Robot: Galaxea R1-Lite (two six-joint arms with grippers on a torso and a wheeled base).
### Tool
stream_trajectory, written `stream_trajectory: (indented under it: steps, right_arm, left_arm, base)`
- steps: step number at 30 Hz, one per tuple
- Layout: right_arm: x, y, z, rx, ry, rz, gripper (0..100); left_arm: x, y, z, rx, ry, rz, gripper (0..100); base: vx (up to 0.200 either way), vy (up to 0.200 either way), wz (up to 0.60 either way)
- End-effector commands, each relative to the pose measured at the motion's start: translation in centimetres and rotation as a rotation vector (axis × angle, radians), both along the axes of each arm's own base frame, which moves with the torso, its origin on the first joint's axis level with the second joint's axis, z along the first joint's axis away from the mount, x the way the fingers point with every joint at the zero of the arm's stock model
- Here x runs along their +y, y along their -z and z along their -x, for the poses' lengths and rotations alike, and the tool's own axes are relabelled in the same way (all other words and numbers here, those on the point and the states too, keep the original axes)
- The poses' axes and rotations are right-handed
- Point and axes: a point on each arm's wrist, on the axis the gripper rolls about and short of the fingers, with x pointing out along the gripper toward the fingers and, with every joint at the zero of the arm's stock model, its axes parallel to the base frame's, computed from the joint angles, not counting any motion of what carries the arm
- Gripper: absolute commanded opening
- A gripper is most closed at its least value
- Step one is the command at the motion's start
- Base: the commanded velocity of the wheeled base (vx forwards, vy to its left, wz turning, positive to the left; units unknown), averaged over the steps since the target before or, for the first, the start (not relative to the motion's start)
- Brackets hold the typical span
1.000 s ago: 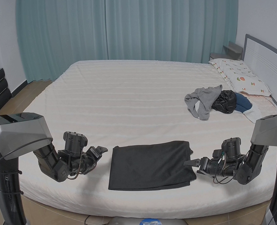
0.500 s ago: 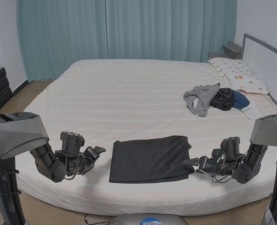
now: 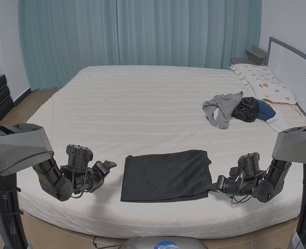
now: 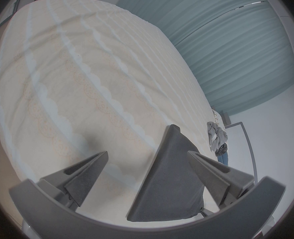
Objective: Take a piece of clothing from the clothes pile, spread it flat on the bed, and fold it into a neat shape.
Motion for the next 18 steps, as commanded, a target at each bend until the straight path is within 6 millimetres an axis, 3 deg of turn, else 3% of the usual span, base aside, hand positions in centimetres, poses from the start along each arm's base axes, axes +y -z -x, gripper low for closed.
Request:
stream_trajectory:
  steps: [1, 9, 18]
  right_arm:
    - [0.0, -0.1, 0.2, 0.003, -0.001, 0.001, 0]
    - [-0.3, -1.3, 1.2, -0.011, -0.002, 0.000, 0]
    - [-0.5, -1.5, 1.4, -0.011, -0.003, 0.004, 0]
  left_arm:
    - [0.0, 0.0, 0.1, 0.002, 0.000, 0.000, 100]
    - [0.0, 0.0, 0.1, 0.002, 0.000, 0.000, 100]
    - [0.1, 0.0, 0.1, 0.002, -0.002, 0.000, 100]
  base:
    - [0.000, 0.000, 0.00]
    - [0.000, 0.000, 0.00]
    - [0.000, 0.000, 0.00]
